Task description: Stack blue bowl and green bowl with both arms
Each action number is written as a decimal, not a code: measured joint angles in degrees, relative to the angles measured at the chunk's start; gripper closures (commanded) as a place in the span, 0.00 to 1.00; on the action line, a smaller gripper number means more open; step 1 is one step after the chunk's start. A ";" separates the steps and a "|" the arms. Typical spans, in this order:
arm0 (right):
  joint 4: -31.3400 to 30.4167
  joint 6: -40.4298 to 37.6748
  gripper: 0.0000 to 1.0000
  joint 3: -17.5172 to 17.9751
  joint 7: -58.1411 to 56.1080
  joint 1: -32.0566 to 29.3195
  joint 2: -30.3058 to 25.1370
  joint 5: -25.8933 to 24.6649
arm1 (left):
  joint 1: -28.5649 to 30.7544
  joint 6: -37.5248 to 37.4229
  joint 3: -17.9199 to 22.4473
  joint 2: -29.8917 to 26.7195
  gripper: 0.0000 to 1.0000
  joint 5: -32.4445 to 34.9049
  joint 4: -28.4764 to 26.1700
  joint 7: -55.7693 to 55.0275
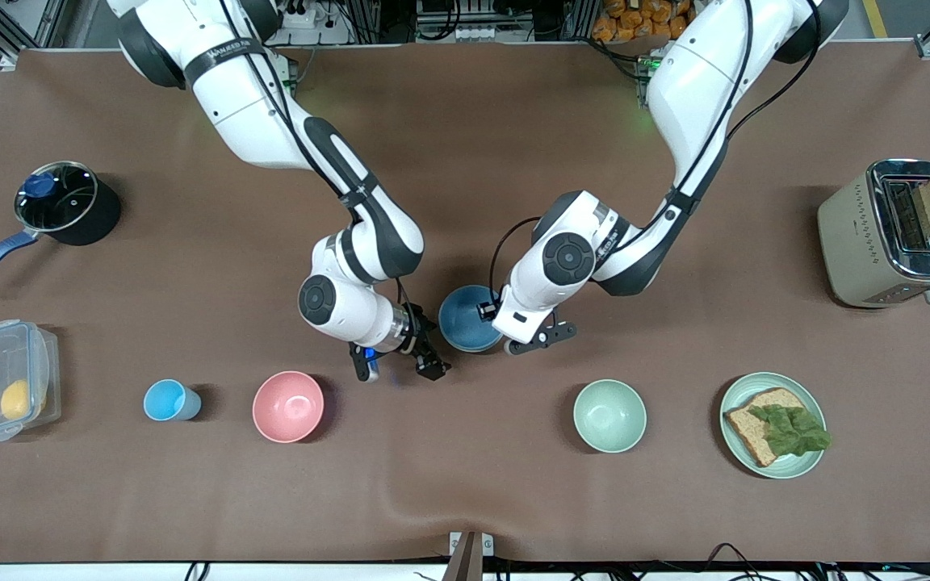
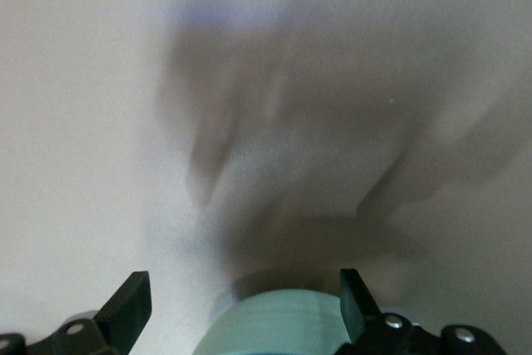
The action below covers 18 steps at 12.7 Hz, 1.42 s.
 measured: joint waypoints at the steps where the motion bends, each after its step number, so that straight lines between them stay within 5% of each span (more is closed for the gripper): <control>1: 0.00 0.07 0.00 0.00 0.01 0.13 0.07 0.00 | 0.12 0.04 0.08 -0.65 0.00 0.00 0.50 0.00; 6: 0.90 -0.41 0.00 -0.53 -0.70 -0.54 0.01 -0.52 | 5.43 -7.06 0.46 -11.75 0.00 0.47 1.12 0.01; 12: 1.92 -15.83 0.00 -1.31 -14.08 -5.84 -3.34 -3.66 | 16.73 -25.67 0.67 -29.95 0.00 2.11 1.34 4.84; 18: 0.18 -38.75 0.00 -13.00 -35.15 -8.02 -14.67 -8.44 | 25.40 -37.80 1.32 -41.27 0.00 2.04 1.25 22.81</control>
